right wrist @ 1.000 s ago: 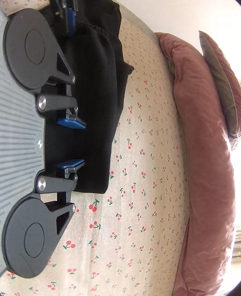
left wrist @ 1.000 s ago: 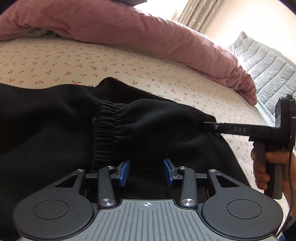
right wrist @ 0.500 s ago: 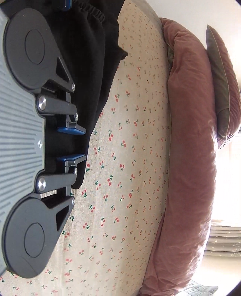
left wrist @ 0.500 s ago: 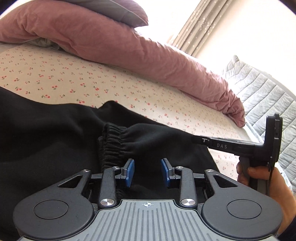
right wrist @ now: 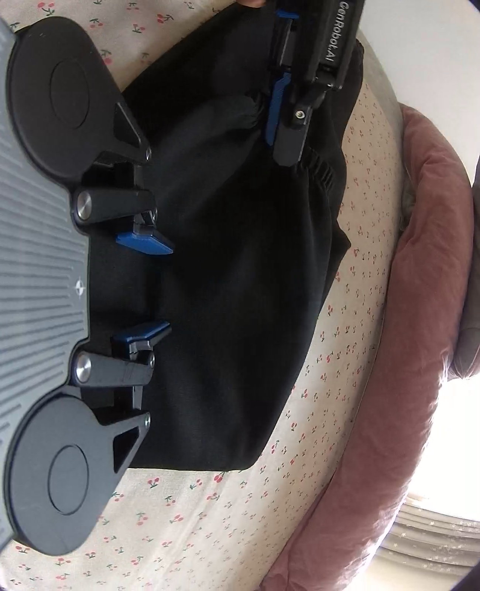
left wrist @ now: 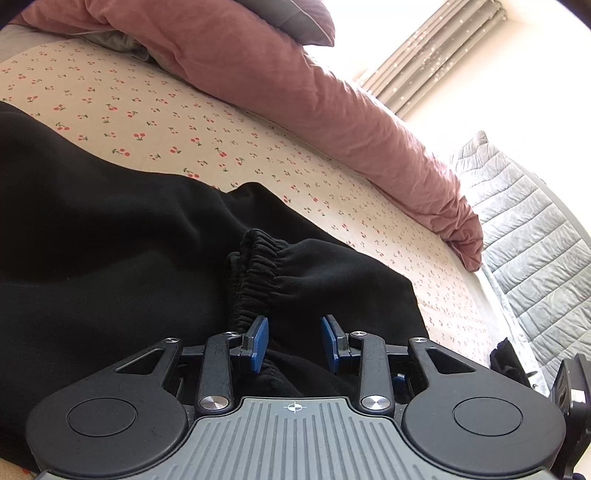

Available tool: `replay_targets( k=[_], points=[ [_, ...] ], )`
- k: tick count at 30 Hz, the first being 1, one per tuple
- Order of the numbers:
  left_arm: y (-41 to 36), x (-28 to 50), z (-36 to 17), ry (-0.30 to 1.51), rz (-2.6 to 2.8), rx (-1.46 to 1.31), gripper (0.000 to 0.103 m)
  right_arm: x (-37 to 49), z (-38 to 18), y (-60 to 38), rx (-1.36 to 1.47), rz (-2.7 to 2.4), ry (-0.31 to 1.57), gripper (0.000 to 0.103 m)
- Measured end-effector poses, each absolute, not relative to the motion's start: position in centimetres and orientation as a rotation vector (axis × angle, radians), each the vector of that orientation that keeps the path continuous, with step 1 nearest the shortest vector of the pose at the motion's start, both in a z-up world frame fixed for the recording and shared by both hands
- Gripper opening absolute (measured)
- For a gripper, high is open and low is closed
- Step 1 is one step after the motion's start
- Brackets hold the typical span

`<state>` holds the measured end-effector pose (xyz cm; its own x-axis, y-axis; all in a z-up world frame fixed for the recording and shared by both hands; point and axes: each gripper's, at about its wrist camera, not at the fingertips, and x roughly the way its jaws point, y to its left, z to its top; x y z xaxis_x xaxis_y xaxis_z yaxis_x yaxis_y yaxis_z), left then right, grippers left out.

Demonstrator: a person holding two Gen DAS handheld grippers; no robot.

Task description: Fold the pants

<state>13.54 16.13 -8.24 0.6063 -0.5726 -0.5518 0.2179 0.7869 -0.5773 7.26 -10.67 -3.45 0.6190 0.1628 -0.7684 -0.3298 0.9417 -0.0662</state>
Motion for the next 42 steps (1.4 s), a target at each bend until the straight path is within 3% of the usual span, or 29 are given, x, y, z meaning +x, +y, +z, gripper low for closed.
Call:
replay_targets(
  k=[5, 8, 10, 17, 21, 29, 35, 39, 40, 41, 42],
  points=[
    [21.9, 12.1, -6.4, 0.672, -0.28, -0.511, 0.045, 5.9, -3.5, -11.3, -0.219, 0.282, 0.846, 0.035],
    [27.2, 10.3, -5.9, 0.598, -0.149, -0.636, 0.047, 6.1, -3.1, -11.1, -0.203, 0.266, 0.834, 0.036],
    [31.1, 8.4, -5.8, 0.539, -0.049, -0.731, 0.057, 5.7, -2.3, -10.7, -0.184, 0.281, 0.781, 0.037],
    [39.4, 5.0, -8.0, 0.517, 0.117, -0.896, 0.071, 4.9, -0.5, -8.8, -0.168, 0.357, 0.693, 0.053],
    [39.8, 5.9, -10.4, 0.581, 0.049, -1.032, 0.071, 5.1, -1.1, -8.5, -0.193, 0.347, 0.705, 0.056],
    [36.2, 9.6, -10.7, 0.623, 0.123, -0.896, 0.089, 4.9, -0.6, -9.0, -0.175, 0.342, 0.696, 0.058],
    [35.8, 10.6, -10.8, 0.587, 0.155, -0.897, 0.093, 5.6, -0.9, -9.6, -0.128, 0.328, 0.713, 0.058],
    [34.4, 10.5, -10.3, 0.585, 0.193, -0.823, 0.092, 6.4, -1.4, -10.1, -0.083, 0.311, 0.744, 0.06],
    [34.0, 10.7, -10.1, 0.593, 0.205, -0.788, 0.081, 6.5, -1.6, -10.1, -0.085, 0.307, 0.753, 0.062],
    [33.2, 10.9, -10.0, 0.612, 0.235, -0.72, 0.056, 6.7, -2.0, -10.0, -0.092, 0.308, 0.771, 0.063],
    [32.6, 11.1, -9.9, 0.626, 0.255, -0.665, 0.044, 6.9, -2.4, -9.8, -0.098, 0.314, 0.798, 0.064]
  ],
)
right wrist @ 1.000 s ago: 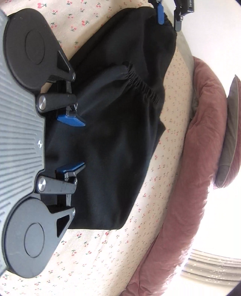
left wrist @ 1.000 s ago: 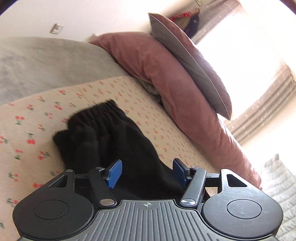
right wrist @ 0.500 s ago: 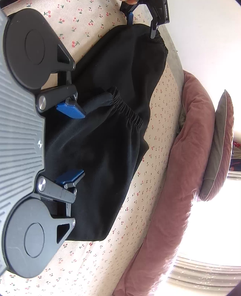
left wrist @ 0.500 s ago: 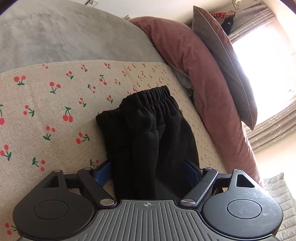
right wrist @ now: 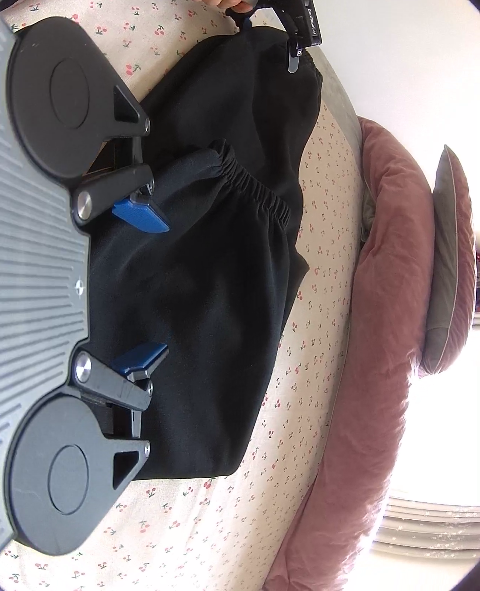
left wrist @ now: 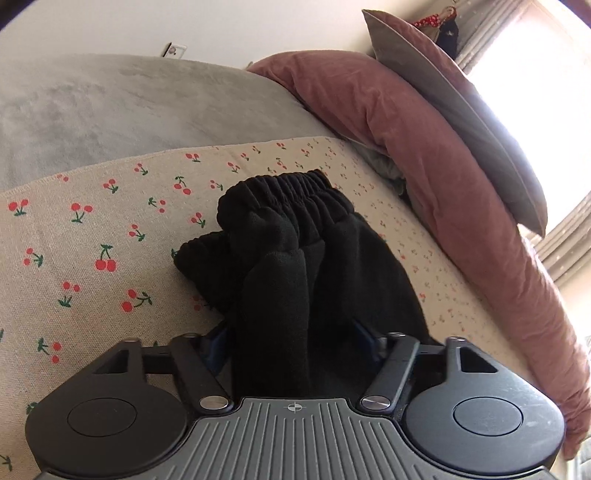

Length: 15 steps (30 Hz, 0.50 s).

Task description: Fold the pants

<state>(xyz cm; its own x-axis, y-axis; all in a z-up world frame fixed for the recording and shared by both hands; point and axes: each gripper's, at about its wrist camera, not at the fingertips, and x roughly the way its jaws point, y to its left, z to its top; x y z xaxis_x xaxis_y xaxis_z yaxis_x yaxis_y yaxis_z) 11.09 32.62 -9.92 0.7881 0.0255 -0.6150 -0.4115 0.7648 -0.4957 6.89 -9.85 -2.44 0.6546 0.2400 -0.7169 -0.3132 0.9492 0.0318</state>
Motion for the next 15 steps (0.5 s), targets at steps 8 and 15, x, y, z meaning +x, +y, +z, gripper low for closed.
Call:
replay_targets(
  k=[8, 15],
  points=[
    [32.8, 10.8, -10.2, 0.63, 0.258, -0.683, 0.047, 6.6, -3.9, -9.2, -0.121, 0.319, 0.852, 0.064],
    [31.9, 12.1, -10.0, 0.623, 0.267, -0.678, 0.064, 6.6, -3.9, -9.1, -0.122, 0.318, 0.853, 0.064]
  ],
)
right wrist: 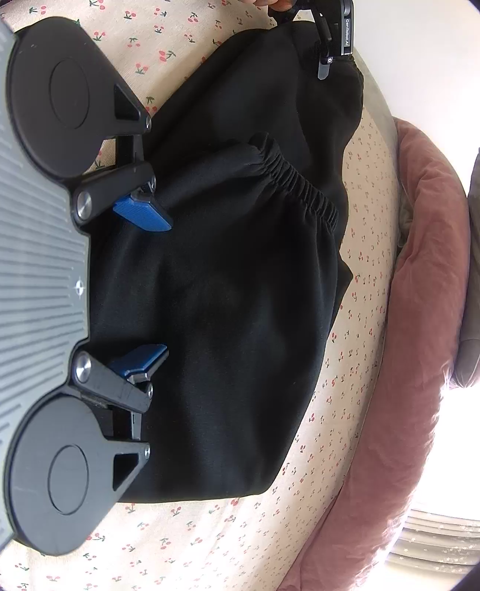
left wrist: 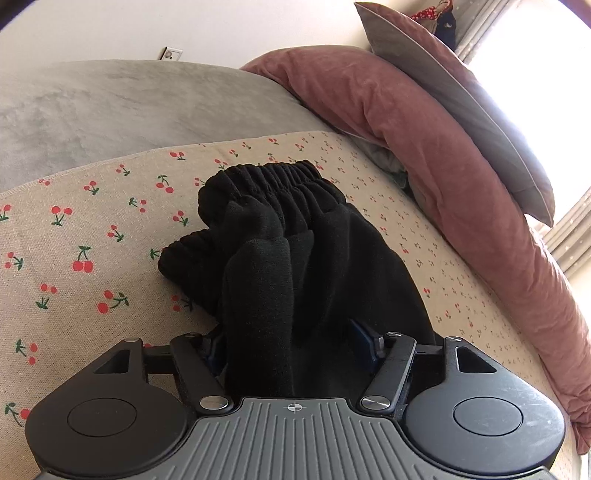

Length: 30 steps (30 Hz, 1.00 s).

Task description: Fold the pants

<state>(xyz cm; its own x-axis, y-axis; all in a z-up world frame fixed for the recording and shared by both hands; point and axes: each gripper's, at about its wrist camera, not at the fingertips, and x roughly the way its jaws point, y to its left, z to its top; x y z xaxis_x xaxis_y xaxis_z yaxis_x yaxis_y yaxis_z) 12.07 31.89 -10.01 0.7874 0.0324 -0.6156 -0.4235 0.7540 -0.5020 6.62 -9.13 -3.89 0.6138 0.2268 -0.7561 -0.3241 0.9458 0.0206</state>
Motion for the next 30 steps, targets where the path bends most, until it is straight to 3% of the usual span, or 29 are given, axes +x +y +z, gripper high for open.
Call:
replay_targets(
  k=[1, 2, 5, 8, 23, 24, 26, 30],
  points=[
    [31.9, 12.1, -10.0, 0.616, 0.278, -0.691, 0.06, 6.7, -3.9, -9.2, -0.121, 0.32, 0.854, 0.064],
    [32.0, 12.1, -10.0, 0.614, 0.293, -0.699, 0.042, 6.7, -3.9, -9.2, -0.118, 0.321, 0.855, 0.065],
    [32.3, 12.2, -9.9, 0.618, 0.289, -0.708, 0.023, 6.8, -3.9, -9.4, -0.108, 0.323, 0.859, 0.065],
    [32.0, 12.3, -9.3, 0.612, 0.278, -0.675, 0.016, 6.9, -3.9, -9.5, -0.109, 0.327, 0.859, 0.066],
    [28.8, 9.9, -3.3, 0.41, 0.152, -0.648, 0.011, 8.2, -4.3, -12.3, 0.061, 0.294, 0.845, 0.067],
    [28.3, 9.7, -2.7, 0.394, 0.135, -0.644, 0.011, 8.2, -4.6, -12.2, 0.052, 0.306, 0.831, 0.069],
    [27.0, 9.2, -1.5, 0.356, 0.101, -0.611, 0.011, 8.0, -4.7, -11.5, 0.027, 0.327, 0.826, 0.085],
    [23.8, 8.7, 0.5, 0.3, 0.039, -0.513, 0.011, 7.7, -4.8, -10.5, -0.038, 0.32, 0.812, 0.089]
  ],
)
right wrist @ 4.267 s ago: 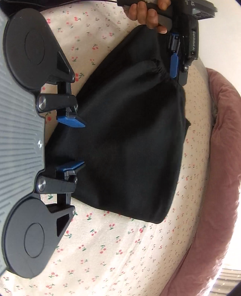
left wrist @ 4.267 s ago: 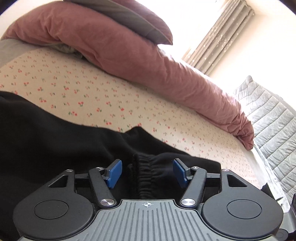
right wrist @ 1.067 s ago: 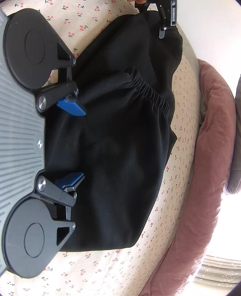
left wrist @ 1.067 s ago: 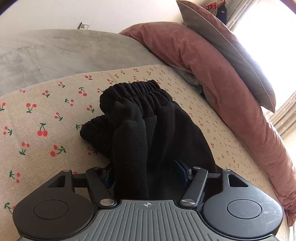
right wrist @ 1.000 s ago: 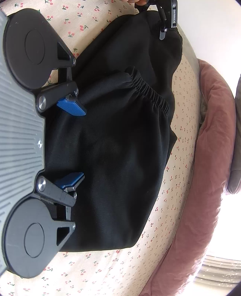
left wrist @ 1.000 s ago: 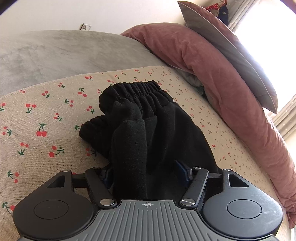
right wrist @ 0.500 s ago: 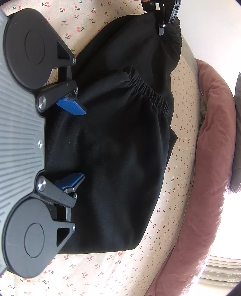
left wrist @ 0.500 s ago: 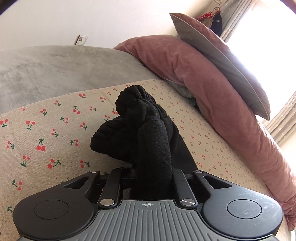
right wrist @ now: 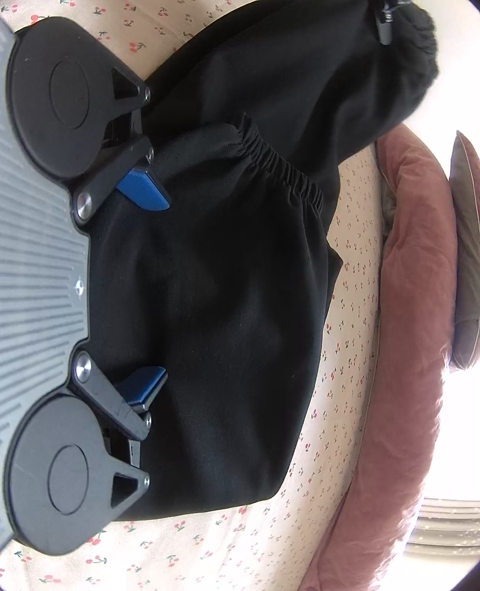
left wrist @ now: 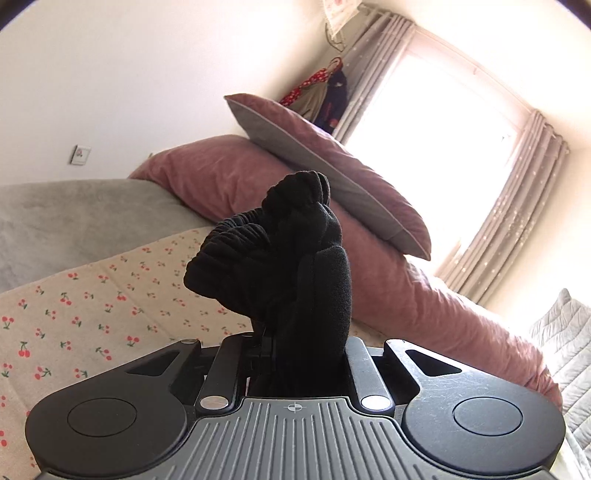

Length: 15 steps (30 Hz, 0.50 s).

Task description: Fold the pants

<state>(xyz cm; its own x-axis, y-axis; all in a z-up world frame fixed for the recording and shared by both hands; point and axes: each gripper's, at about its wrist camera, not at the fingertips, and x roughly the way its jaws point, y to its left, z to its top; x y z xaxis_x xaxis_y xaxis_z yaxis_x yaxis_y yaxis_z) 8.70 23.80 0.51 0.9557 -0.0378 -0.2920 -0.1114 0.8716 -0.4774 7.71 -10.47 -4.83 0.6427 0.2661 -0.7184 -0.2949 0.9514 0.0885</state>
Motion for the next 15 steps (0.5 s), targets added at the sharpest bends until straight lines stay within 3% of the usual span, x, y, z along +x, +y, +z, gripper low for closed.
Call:
replay_targets(
  k=[8, 11, 15],
  points=[
    [18.7, 8.7, 1.9, 0.242, -0.087, -0.425, 0.011, 7.7, -4.1, -11.2, 0.012, 0.31, 0.805, 0.086],
    [17.4, 8.7, 2.1, 0.231, -0.135, -0.424, 0.01, 7.2, -5.0, -10.0, -0.105, 0.297, 0.788, 0.091],
    [15.7, 8.5, 2.8, 0.216, -0.194, -0.444, 0.01, 7.8, -4.6, -11.0, -0.028, 0.312, 0.815, 0.093]
  ],
)
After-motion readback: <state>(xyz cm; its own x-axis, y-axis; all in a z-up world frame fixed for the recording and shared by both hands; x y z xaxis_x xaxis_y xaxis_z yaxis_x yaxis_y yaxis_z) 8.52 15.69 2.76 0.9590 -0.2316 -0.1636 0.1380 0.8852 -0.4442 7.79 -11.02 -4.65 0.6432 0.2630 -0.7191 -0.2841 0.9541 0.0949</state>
